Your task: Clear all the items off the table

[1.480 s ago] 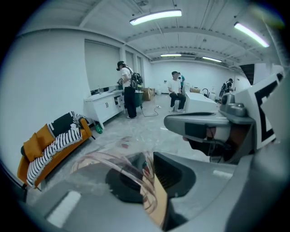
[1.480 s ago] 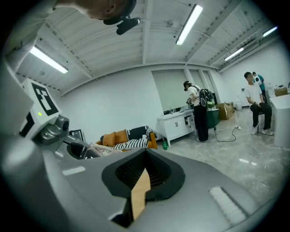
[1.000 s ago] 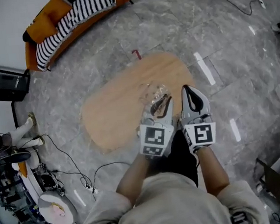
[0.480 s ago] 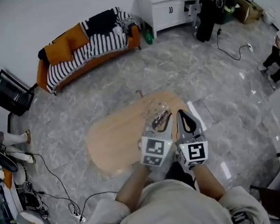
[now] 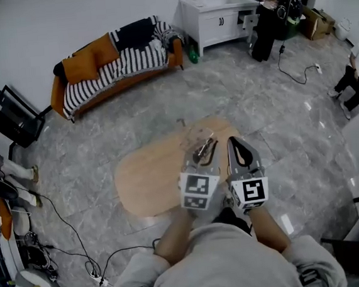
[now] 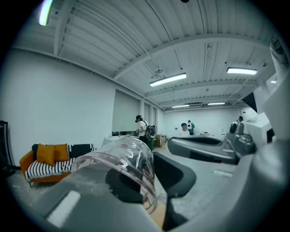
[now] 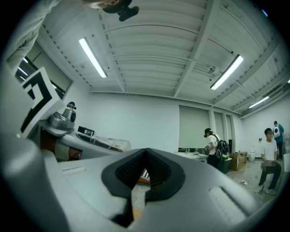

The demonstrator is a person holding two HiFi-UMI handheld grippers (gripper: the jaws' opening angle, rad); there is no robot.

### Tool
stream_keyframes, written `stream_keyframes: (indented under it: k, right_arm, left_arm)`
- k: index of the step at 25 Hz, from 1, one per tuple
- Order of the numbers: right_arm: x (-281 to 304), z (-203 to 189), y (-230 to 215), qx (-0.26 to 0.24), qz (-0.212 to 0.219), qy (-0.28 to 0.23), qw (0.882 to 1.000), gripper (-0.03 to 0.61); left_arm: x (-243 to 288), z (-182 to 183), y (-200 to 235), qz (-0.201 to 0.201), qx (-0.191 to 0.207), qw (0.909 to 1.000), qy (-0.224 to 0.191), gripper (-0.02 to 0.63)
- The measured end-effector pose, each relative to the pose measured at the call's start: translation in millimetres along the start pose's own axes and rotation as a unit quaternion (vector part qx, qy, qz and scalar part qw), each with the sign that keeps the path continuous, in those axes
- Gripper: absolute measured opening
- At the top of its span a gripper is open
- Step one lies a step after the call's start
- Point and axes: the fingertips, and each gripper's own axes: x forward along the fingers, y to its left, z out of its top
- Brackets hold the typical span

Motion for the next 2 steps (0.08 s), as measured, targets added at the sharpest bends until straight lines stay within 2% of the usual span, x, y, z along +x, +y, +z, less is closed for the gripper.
stream_keyframes:
  k: [2]
  right_arm:
    - [-2.8, 2.6, 6.7, -0.003, 0.000, -0.001, 1.000, 0.006]
  left_arm:
    - [-6.2, 1.0, -0.4, -0.002, 0.002, 1.0000, -0.002, 0.084]
